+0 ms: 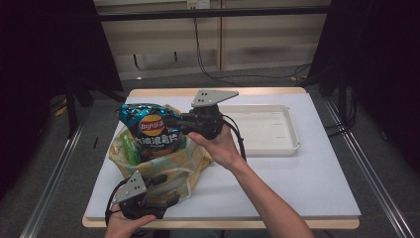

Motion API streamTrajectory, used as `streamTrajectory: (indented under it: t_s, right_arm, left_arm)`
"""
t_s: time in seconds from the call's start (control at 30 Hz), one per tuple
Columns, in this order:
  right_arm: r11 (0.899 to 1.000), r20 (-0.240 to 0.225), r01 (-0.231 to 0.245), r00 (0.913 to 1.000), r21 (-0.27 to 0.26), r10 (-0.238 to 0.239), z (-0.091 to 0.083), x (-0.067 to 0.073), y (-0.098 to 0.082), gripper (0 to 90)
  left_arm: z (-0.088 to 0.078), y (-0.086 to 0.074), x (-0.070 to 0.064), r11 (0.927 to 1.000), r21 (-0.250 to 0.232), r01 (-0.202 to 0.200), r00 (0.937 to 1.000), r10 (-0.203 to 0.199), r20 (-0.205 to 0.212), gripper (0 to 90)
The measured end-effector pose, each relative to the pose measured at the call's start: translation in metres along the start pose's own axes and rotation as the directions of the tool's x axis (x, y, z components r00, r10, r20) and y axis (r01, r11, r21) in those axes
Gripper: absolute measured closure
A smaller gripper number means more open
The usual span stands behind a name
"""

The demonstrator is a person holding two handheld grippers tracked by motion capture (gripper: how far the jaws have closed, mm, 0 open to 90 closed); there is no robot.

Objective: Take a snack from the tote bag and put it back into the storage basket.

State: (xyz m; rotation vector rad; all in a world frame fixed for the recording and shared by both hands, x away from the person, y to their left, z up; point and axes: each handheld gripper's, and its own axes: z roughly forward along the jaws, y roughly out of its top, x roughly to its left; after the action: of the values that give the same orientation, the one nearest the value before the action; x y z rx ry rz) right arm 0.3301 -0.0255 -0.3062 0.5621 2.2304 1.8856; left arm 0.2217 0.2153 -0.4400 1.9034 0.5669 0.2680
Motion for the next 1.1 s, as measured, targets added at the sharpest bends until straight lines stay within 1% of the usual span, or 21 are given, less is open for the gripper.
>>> streamTrajectory:
  t_s: [0.13,0.2,0.37,0.47,0.5,0.53,0.57,0.6,0.63,0.73,0.87,0.9,0.93,1.03,1.1]
  right_arm:
    - [1.000,0.003,0.002,1.0000,-0.011,-0.002,-0.002,0.002,0.006,84.1]
    - [1.000,0.003,0.010,0.9999,-0.028,-0.010,-0.006,0.004,0.011,84.2]
    - [0.999,0.006,0.023,0.9997,-0.035,-0.023,-0.007,0.006,0.018,84.5]
    - [0.999,0.010,0.023,0.9997,-0.033,-0.022,-0.007,0.005,0.021,84.6]
    - [0.999,0.010,0.026,0.9996,-0.041,-0.026,-0.007,0.005,0.023,84.7]
    - [0.999,0.009,0.025,0.9997,-0.041,-0.024,-0.007,0.005,0.024,84.7]
    - [0.999,0.010,0.029,0.9995,-0.045,-0.029,-0.008,0.005,0.026,84.8]
    - [0.998,0.011,0.032,0.9994,-0.048,-0.032,-0.008,0.006,0.028,84.8]
    - [0.998,0.015,0.036,0.9993,-0.050,-0.035,-0.009,0.006,0.029,84.8]
    - [0.997,0.018,0.030,0.9994,-0.068,-0.029,-0.012,0.006,0.034,84.9]
    - [0.996,0.012,0.027,0.9996,-0.083,-0.026,-0.014,0.006,0.037,85.0]
    - [0.995,0.011,0.026,0.9996,-0.091,-0.025,-0.014,0.006,0.037,85.1]
    - [0.995,0.007,0.015,0.9999,-0.102,-0.015,-0.014,0.005,0.038,85.1]
    - [0.995,0.001,0.008,1.0000,-0.103,-0.008,-0.008,0.004,0.038,85.2]
    - [0.994,-0.003,0.004,1.0000,-0.107,-0.004,-0.005,0.003,0.039,85.2]
  left_arm:
    - [-0.001,0.000,-0.001,1.0000,-0.003,-0.001,1.0000,0.001,-0.004,24.7]
    - [-0.001,0.000,-0.001,1.0000,-0.004,-0.001,1.0000,0.001,-0.005,24.6]
    - [0.000,0.000,-0.001,1.0000,-0.006,-0.001,1.0000,0.001,-0.002,24.7]
    - [-0.001,0.000,-0.001,1.0000,-0.006,-0.004,1.0000,0.004,-0.003,24.7]
    - [-0.001,0.000,-0.001,0.9999,-0.012,0.001,1.0000,-0.002,-0.002,24.6]
    - [-0.002,0.001,-0.002,1.0000,-0.008,-0.001,0.9995,0.001,-0.030,24.5]
    - [-0.003,0.001,-0.003,0.9999,-0.013,-0.004,0.9995,0.004,-0.032,24.5]
    - [-0.003,0.001,-0.002,0.9995,-0.031,-0.001,1.0000,0.001,-0.001,24.5]
    - [-0.003,0.001,-0.002,0.9992,-0.039,-0.001,1.0000,0.001,0.007,24.5]
    - [-0.003,0.002,-0.003,0.9990,-0.044,-0.011,0.9999,0.011,0.010,24.2]
    - [-0.003,0.002,-0.003,0.9989,-0.046,-0.010,0.9999,0.011,0.013,23.5]
    - [-0.003,0.002,-0.003,0.9986,-0.052,-0.001,0.9998,0.002,0.018,23.5]
    - [-0.003,0.002,-0.003,0.9988,-0.049,0.001,0.9999,0.000,0.015,23.5]
    - [-0.003,0.002,-0.002,0.9987,-0.051,-0.003,1.0000,0.003,0.006,23.1]
    - [-0.003,0.001,-0.003,0.9984,-0.056,0.002,0.9999,-0.001,0.013,23.1]
